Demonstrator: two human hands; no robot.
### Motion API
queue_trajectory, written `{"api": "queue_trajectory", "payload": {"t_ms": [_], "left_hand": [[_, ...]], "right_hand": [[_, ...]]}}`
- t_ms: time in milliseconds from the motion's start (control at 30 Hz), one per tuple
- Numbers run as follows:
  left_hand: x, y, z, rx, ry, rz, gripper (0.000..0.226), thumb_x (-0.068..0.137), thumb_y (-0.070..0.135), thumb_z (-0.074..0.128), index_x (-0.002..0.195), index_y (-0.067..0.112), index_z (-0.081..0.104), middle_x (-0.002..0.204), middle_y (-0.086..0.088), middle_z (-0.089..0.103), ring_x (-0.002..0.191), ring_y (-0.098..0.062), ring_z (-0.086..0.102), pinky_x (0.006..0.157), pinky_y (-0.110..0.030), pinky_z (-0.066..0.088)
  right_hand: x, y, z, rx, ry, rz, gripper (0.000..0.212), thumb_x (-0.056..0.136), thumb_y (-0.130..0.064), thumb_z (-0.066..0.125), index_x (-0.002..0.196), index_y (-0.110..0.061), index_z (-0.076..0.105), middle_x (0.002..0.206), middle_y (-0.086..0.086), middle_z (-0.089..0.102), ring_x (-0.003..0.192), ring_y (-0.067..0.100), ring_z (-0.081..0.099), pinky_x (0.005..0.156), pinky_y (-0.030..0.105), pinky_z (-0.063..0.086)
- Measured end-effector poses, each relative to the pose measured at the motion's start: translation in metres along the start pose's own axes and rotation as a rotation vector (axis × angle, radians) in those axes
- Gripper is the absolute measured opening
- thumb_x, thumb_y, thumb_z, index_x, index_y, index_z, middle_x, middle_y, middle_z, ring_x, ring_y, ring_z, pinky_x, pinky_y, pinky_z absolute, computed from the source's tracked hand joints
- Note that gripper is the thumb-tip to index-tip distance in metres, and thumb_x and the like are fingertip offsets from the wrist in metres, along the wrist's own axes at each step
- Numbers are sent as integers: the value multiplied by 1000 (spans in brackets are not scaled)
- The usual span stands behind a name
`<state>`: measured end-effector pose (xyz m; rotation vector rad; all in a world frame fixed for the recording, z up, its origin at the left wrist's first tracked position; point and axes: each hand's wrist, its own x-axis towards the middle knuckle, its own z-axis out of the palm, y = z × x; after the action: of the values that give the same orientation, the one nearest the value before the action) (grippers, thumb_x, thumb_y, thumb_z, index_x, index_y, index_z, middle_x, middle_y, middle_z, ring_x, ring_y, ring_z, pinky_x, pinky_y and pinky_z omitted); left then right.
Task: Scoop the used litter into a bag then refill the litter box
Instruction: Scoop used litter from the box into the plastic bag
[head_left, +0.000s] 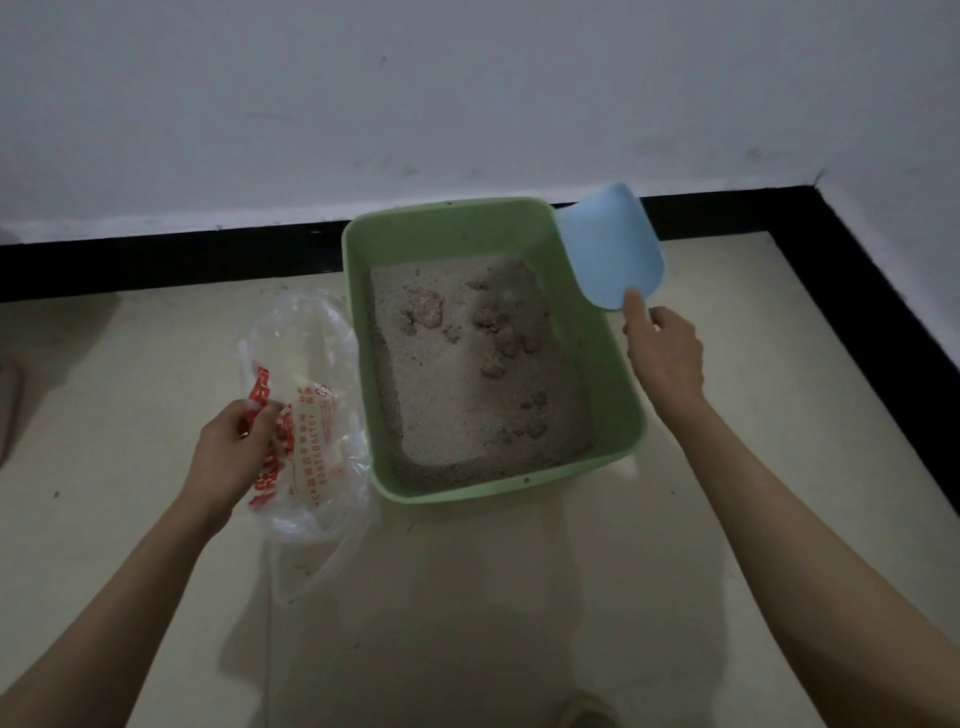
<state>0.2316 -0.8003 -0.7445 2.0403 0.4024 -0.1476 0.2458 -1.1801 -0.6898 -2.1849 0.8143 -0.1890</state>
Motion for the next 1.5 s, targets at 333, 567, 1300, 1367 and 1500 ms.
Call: {"api": "queue_trajectory", "payload": {"t_ms": [333, 567, 1300, 1367, 1500], "left_hand": [[-2, -8, -3, -33, -11, -38, 25, 95, 28, 49, 93, 6, 61, 79, -7, 63, 77, -29, 61, 74, -39, 50], [-2, -12, -6, -65, -14, -60, 30, 94, 30, 51, 91, 1, 60, 84, -12, 64, 79, -28, 61, 79, -43, 51], [-3, -9, -10, -56, -20, -75, 25, 95, 28, 49, 88, 7, 61, 80, -6, 64, 73, -21, 60, 68, -33, 49], [-4, -8, -10, -66, -20, -75, 25, 95, 27, 49, 87, 6, 60, 80, -6, 63, 72, -19, 60, 65, -30, 48], [-5, -10, -8, -72, -15, -87, 23, 95, 26, 49, 85, 9, 60, 81, -5, 63, 73, -19, 60, 65, -29, 48]], "right_hand": [[-21, 12, 1, -899, -353, -58, 50, 87, -56, 43, 61, -15, 42, 72, 5, 55, 72, 25, 57, 66, 29, 42], [-12, 15, 17, -864, -370, -49, 44, 87, -49, 45, 59, -14, 43, 66, 4, 51, 67, 25, 55, 62, 27, 40], [-15, 23, 56, -702, -318, -13, 42, 93, -34, 37, 104, -1, 61, 108, 21, 62, 99, 36, 59, 80, 35, 43], [-15, 32, 54, -676, -345, -13, 41, 94, -37, 36, 87, -4, 60, 92, 18, 60, 84, 33, 57, 73, 33, 42], [-11, 35, 47, -607, -390, -20, 39, 95, -35, 38, 74, -6, 54, 79, 14, 56, 73, 29, 51, 66, 29, 37]]}}
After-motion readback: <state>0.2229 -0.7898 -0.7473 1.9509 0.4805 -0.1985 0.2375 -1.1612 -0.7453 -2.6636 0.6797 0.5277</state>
